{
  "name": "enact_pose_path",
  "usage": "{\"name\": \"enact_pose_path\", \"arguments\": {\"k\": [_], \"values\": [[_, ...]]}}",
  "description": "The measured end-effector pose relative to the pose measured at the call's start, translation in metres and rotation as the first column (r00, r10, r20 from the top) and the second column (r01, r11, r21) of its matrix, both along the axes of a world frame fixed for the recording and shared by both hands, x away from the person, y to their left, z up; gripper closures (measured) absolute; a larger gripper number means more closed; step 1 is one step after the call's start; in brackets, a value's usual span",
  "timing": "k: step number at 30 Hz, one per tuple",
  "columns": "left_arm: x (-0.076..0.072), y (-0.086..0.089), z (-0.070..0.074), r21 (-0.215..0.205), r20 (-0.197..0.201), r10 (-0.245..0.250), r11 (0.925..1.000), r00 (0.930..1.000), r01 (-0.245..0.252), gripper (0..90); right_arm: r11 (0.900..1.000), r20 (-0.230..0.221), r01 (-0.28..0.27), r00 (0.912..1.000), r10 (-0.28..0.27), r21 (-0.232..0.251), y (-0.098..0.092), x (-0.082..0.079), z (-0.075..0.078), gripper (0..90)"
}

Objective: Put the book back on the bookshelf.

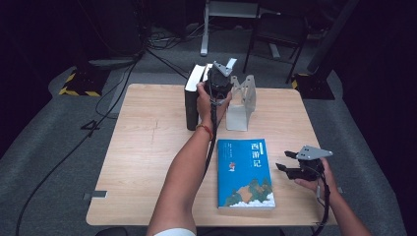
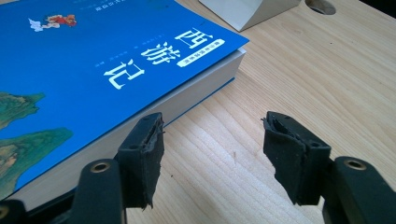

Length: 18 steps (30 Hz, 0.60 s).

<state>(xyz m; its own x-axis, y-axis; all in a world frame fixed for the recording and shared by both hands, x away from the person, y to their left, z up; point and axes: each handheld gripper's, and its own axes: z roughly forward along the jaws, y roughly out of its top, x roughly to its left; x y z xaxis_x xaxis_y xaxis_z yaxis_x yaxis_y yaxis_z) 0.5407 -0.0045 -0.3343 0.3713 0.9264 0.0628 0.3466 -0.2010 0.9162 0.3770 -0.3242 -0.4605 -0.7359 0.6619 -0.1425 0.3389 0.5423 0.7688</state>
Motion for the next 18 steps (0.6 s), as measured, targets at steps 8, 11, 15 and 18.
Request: {"name": "enact_pose_path", "arguments": {"k": [8, 11, 15, 18], "values": [[-0.009, 0.012, 0.009, 0.039, 0.006, 0.007, 0.9992, 1.0, -0.007, 62.6, 1.0, -0.004, -0.011, 0.9999, 0.011, -0.006, 0.003, -0.001, -0.001, 38.7], [-0.011, 0.017, 0.009, 0.064, 0.009, 0.001, 0.9979, 1.0, -0.002, 61.7, 1.0, -0.004, -0.01, 0.9999, 0.01, -0.007, 0.003, -0.001, -0.001, 38.6], [-0.014, 0.025, 0.009, 0.053, 0.014, -0.005, 0.9986, 0.9999, 0.004, 59.6, 1.0, -0.004, -0.006, 1.0, 0.006, -0.009, 0.003, -0.001, -0.001, 38.6], [-0.016, 0.028, 0.008, 0.053, 0.012, -0.02, 0.9984, 0.9997, 0.019, 58.0, 1.0, -0.013, -0.009, 0.9999, 0.009, -0.015, 0.003, 0.0, -0.002, 38.5]]}}
